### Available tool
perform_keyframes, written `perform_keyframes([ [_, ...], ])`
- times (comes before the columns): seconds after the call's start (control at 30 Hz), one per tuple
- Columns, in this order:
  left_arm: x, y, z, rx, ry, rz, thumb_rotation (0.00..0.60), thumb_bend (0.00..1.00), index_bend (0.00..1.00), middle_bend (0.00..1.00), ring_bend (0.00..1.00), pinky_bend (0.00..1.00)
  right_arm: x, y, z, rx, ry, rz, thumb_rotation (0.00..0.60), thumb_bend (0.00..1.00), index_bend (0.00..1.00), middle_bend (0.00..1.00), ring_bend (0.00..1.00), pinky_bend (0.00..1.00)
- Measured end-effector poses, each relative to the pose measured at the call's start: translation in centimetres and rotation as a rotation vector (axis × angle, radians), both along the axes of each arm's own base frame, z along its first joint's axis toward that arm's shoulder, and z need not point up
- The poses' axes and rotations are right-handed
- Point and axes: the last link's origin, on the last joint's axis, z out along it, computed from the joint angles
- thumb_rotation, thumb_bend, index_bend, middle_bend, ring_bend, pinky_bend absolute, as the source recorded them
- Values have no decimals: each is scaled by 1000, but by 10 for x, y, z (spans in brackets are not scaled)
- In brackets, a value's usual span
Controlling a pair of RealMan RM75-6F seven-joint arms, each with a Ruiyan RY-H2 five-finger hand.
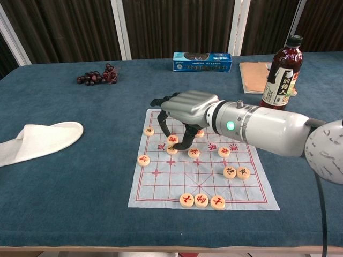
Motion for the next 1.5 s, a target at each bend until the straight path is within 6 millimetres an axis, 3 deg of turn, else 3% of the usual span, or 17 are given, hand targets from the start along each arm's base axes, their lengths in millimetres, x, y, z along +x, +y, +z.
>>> perform_keyframes([
  [0.6, -3, -10, 4, -2, -3, -7, 600, 453, 0, 0, 0, 0, 2, 10, -5, 12, 39, 18, 600, 464, 502, 49, 0, 0],
  [0.87, 0, -6, 1, -18, -12, -22, 600, 453, 0, 0, 0, 0, 4, 15, 10, 7, 0, 35, 600, 464, 436, 27, 0, 0],
  [1.0, 4, 6, -1, -7, -11, -20, 600, 453, 0, 0, 0, 0, -1, 23, 34, -17, -48, 48, 600, 464, 253, 0, 0, 0],
  [1.07, 4, 8, -1, 7, -7, -15, 600, 453, 0, 0, 0, 0, -9, 32, 57, -49, -89, 50, 600, 464, 138, 0, 0, 0],
  [1.17, 4, 7, 0, 19, -4, -7, 600, 453, 0, 0, 0, 0, -38, 50, 99, -133, -136, 24, 600, 424, 11, 0, 0, 0],
  [1.27, 4, 6, -1, 18, 5, -4, 600, 453, 0, 0, 0, 0, -90, 82, 145, -240, -140, -69, 600, 362, 0, 0, 0, 0],
  [1.43, 6, 4, -7, 18, 24, -16, 600, 452, 0, 0, 0, 0, -182, 165, 205, -421, -163, -324, 600, 353, 0, 0, 0, 0],
  [1.5, 6, 3, -9, 15, 28, -17, 600, 452, 0, 0, 0, 0, -206, 192, 220, -464, -180, -385, 600, 353, 0, 0, 0, 0],
])
